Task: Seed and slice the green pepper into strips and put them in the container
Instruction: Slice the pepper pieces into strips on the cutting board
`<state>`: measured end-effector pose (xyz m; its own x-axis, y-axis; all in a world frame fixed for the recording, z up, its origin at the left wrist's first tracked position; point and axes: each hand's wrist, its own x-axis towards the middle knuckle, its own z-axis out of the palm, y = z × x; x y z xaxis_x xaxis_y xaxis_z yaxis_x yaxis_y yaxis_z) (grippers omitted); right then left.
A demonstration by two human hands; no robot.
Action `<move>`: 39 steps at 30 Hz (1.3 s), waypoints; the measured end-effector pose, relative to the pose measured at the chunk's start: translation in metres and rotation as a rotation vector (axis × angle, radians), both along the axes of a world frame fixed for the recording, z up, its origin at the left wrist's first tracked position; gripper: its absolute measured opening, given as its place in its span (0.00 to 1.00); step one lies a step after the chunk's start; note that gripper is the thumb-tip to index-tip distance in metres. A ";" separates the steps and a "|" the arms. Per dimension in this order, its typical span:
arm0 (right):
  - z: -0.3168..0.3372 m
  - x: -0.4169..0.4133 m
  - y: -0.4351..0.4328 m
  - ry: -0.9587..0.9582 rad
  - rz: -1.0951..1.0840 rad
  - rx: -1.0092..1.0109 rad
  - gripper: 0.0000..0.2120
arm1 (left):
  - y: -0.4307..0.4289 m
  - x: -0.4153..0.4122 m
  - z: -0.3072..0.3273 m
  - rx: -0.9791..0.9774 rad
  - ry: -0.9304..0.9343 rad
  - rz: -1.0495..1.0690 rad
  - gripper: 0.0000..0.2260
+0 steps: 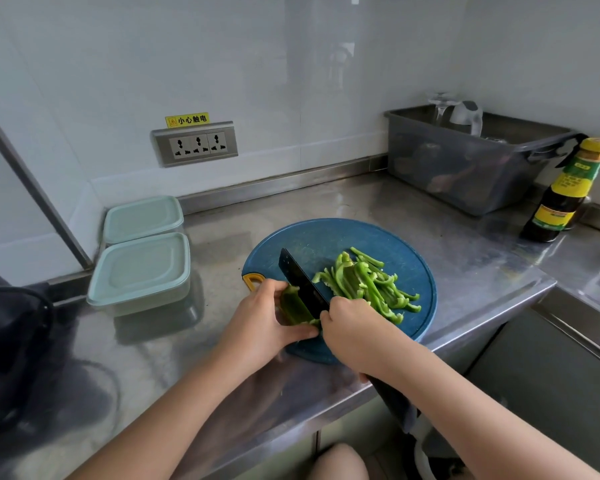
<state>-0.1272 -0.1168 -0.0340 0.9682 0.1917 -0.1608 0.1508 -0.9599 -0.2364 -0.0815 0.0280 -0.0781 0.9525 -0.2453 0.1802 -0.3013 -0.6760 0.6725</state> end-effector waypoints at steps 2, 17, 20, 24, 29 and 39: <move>0.004 0.006 0.001 0.014 0.069 -0.140 0.13 | -0.001 -0.001 0.000 -0.008 -0.002 0.001 0.34; -0.001 0.021 0.017 -0.001 -0.169 0.184 0.12 | -0.004 -0.004 -0.002 0.035 -0.065 0.007 0.33; 0.009 0.024 0.023 0.007 -0.171 0.194 0.12 | -0.004 -0.004 -0.004 -0.001 -0.067 0.003 0.30; 0.019 0.027 0.022 0.101 -0.087 0.112 0.12 | -0.004 0.000 -0.004 -0.069 -0.079 0.041 0.16; 0.003 0.023 0.017 -0.017 -0.202 0.193 0.13 | -0.009 0.015 -0.004 -0.072 -0.171 0.142 0.03; -0.003 -0.024 0.005 0.028 -0.254 0.144 0.12 | -0.008 0.026 -0.009 -0.136 -0.140 0.153 0.01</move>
